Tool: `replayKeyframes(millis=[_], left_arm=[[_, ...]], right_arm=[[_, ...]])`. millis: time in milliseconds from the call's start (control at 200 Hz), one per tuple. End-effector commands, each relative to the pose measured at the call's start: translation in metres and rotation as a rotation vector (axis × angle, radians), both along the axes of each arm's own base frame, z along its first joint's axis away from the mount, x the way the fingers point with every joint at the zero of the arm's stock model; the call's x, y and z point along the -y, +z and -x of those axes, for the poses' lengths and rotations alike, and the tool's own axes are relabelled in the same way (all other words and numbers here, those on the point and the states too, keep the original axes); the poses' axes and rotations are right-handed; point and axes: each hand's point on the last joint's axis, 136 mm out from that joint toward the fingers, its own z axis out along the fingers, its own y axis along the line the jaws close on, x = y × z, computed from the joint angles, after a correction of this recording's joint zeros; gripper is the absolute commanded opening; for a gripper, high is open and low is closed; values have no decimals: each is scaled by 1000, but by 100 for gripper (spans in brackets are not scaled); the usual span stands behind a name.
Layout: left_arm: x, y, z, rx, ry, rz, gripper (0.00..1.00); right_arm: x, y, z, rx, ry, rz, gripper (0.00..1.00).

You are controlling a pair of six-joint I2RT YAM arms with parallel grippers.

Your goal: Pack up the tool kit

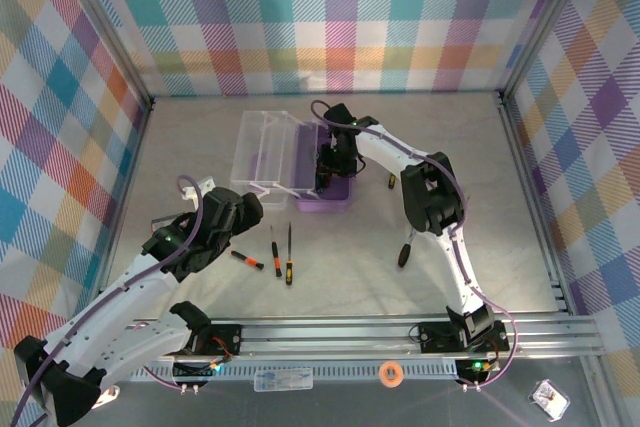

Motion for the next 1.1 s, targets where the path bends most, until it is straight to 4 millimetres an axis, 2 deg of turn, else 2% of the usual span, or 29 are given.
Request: replayKeyframes(millis=[0,200,515,670,795,925,1095], left_arm=[[-1,-6,0,-15,11,4,100],[3,-6,-1,-20,-3,21,100],[13,-3,-4,-17,-32,48,100],[20,-2,-6,-27,-64,53,100],[34,-2,-10,-17,-128,86,100],[55,0,-14,11,-209,153,100],[96,-6,-20,28,-333,300,100]], right_arm=[[-8,18,-3,21,6,-49,32],[-7,50,-4,74,-4,-72,34],[19,93,-5,176,-100,-20,31],[31,116,3,238,-112,-21,30],[52,129,17,296,-118,20,31],[85,125,43,312,-131,103,33],[140,92,91,253,-162,213,36]])
